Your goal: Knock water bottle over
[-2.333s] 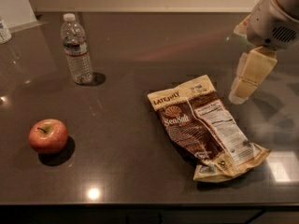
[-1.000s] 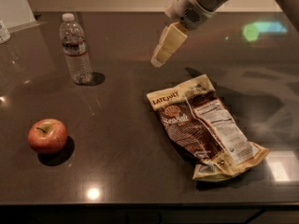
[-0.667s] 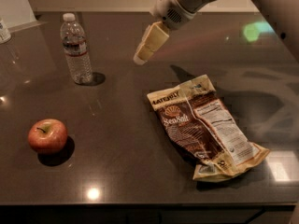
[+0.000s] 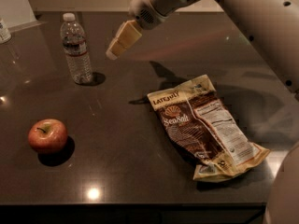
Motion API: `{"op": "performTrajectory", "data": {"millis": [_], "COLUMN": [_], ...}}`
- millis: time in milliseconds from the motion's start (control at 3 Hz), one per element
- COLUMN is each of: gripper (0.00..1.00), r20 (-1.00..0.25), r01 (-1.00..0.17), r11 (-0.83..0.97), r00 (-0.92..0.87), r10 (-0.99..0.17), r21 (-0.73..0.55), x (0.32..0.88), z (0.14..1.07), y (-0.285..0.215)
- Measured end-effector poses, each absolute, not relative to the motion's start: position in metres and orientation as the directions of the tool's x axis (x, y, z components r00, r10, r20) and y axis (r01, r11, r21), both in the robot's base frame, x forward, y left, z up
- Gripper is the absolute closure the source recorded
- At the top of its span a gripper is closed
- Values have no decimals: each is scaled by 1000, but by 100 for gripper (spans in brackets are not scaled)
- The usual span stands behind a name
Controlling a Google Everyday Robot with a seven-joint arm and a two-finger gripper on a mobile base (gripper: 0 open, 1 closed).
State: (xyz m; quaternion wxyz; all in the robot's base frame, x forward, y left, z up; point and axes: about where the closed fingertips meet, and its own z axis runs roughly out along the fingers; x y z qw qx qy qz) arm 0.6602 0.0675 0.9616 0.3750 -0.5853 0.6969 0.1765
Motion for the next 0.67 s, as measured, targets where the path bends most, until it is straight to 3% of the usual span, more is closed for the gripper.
{"op": "performTrajectory", "data": {"millis": [667], "gripper": [0], "r20": [-793], "r01": [-955], "r11": [241], "r00": [-10], "r10": [-610], "r21": [-173], "x": [668], "z": [951], "y": [122]}}
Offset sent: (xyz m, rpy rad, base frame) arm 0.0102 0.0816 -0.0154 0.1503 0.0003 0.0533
